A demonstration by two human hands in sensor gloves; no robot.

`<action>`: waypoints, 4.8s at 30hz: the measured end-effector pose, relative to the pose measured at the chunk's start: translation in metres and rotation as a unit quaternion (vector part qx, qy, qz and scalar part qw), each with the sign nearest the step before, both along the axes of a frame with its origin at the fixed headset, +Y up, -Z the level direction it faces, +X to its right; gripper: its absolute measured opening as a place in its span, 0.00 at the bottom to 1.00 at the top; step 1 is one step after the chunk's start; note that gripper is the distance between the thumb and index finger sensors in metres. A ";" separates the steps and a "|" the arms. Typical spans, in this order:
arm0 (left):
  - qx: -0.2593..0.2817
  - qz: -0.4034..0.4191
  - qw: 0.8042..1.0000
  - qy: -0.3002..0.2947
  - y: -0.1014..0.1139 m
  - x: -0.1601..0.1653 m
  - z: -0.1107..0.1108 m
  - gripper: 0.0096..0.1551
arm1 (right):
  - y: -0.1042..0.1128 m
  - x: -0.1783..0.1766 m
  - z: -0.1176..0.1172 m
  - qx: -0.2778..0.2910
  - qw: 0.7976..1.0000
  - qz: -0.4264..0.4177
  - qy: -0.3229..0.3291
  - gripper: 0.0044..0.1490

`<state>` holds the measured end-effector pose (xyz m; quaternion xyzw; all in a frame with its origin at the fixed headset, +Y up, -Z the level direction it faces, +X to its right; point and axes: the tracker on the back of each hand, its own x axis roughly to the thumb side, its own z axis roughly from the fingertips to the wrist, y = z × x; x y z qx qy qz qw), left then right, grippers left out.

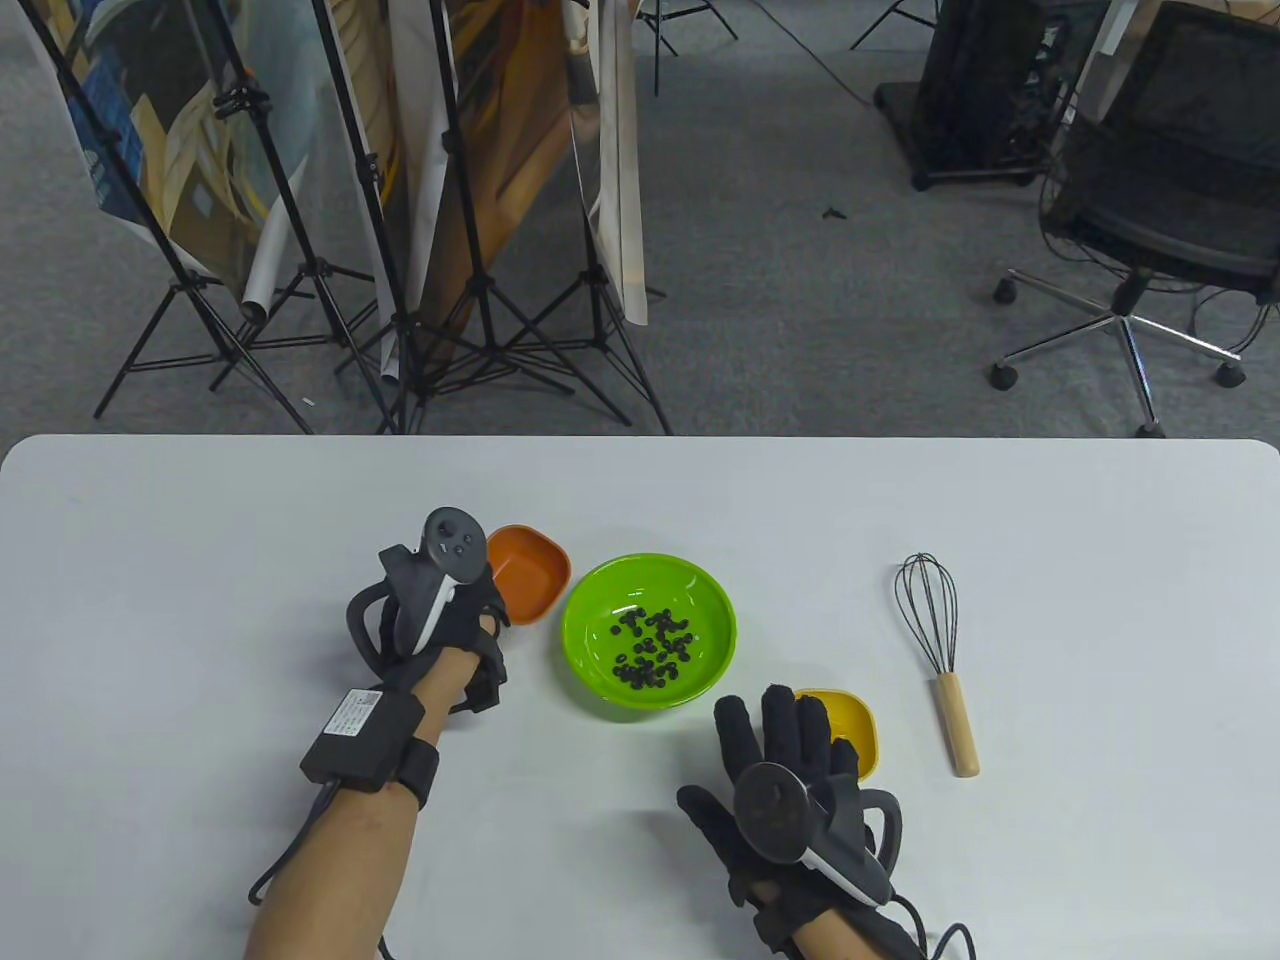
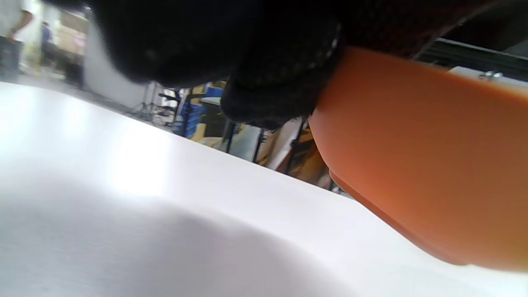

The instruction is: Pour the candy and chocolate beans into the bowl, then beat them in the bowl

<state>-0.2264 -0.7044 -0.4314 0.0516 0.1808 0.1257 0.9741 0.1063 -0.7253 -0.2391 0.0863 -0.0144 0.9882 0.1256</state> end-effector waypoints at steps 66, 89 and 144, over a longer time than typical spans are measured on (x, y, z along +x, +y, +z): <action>0.002 0.026 0.973 -0.231 -0.001 0.047 0.138 0.50 | -0.008 0.012 -0.007 -0.029 0.999 -0.016 -0.018 0.56; 0.019 0.054 0.976 -0.212 0.003 0.021 0.125 0.49 | -0.021 0.109 -0.080 -0.123 0.978 -0.076 -0.151 0.44; -0.021 0.031 0.962 -0.271 -0.012 0.027 0.121 0.48 | 0.004 0.009 -0.183 -0.015 0.972 -0.139 -0.189 0.27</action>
